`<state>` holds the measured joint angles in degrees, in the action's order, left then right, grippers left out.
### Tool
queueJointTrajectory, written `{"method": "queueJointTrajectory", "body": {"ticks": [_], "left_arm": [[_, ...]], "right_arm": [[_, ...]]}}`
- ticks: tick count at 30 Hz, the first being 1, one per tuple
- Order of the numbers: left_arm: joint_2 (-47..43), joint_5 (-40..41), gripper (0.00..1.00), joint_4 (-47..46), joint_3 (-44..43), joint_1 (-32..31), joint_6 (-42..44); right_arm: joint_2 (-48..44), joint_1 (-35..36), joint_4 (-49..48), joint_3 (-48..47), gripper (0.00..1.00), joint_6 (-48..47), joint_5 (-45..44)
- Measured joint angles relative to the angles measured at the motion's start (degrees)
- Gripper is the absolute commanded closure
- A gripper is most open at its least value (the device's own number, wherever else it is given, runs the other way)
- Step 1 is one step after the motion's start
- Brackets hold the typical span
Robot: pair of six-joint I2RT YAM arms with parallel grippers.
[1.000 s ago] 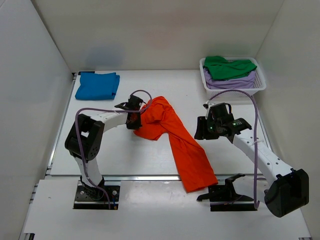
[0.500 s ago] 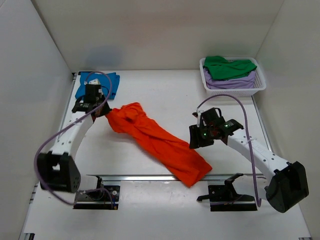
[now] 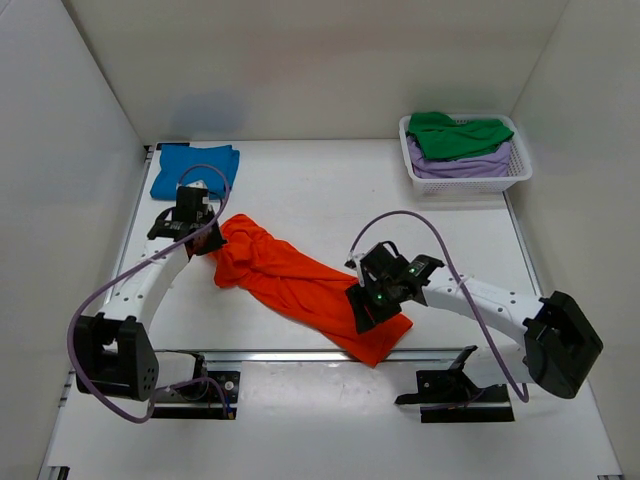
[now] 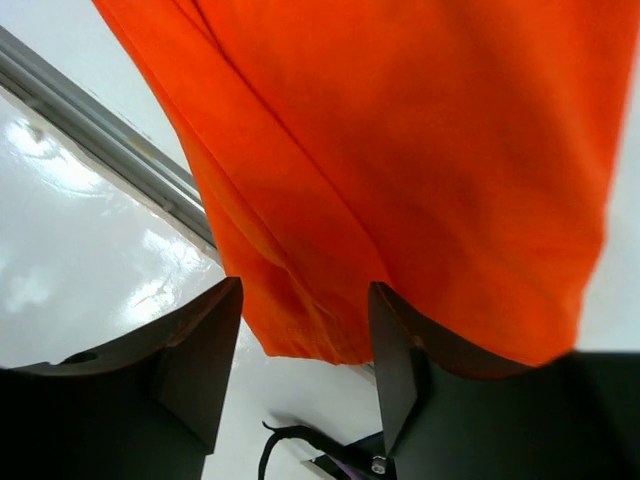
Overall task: Fold and stack the t-shirts
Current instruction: Flatten out the tshirt
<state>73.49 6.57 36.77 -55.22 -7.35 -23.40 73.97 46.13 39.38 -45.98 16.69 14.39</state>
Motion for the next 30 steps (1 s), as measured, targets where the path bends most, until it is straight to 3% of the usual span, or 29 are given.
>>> {"method": "queueJointTrajectory", "body": {"ticks": [6,8,10,15,19,22,25,30], "left_arm": [[-1.11,-0.55,1.00,-0.50,0.85,0.07,0.02],[-1.38,-0.81,1.00,-1.01,1.44,0.15,0.02],[-1.40,-1.11,1.00,-1.11,1.84,0.17,0.02],[-1.40,-2.12,1.00,-1.18,2.10,0.52,0.02],[-1.38,-4.15,1.00,0.61,-0.98,1.68,-0.66],[-0.07,-4.68,1.00,3.61,-11.67,2.14,-1.75],[2.27,-5.09,1.00,3.52,-28.35,1.79,-2.64],[1.64,-5.05,1.00,1.25,-46.14,1.64,-4.35]], "right_arm": [[2.45,1.92,-0.42,2.49,0.41,1.33,-1.05],[2.86,2.14,-0.46,2.75,0.55,1.22,-1.66],[3.21,2.21,-0.33,2.89,0.99,0.92,-1.90],[4.55,2.34,2.12,1.51,1.00,1.07,-2.03],[3.93,1.73,7.85,-6.62,1.00,0.63,-5.92],[2.01,-1.62,10.38,-18.45,1.00,-1.70,-9.20],[-0.83,-6.75,8.70,-31.28,1.00,-4.76,-12.70],[-6.69,-12.37,5.38,-42.56,1.00,-9.05,-16.41]]}}
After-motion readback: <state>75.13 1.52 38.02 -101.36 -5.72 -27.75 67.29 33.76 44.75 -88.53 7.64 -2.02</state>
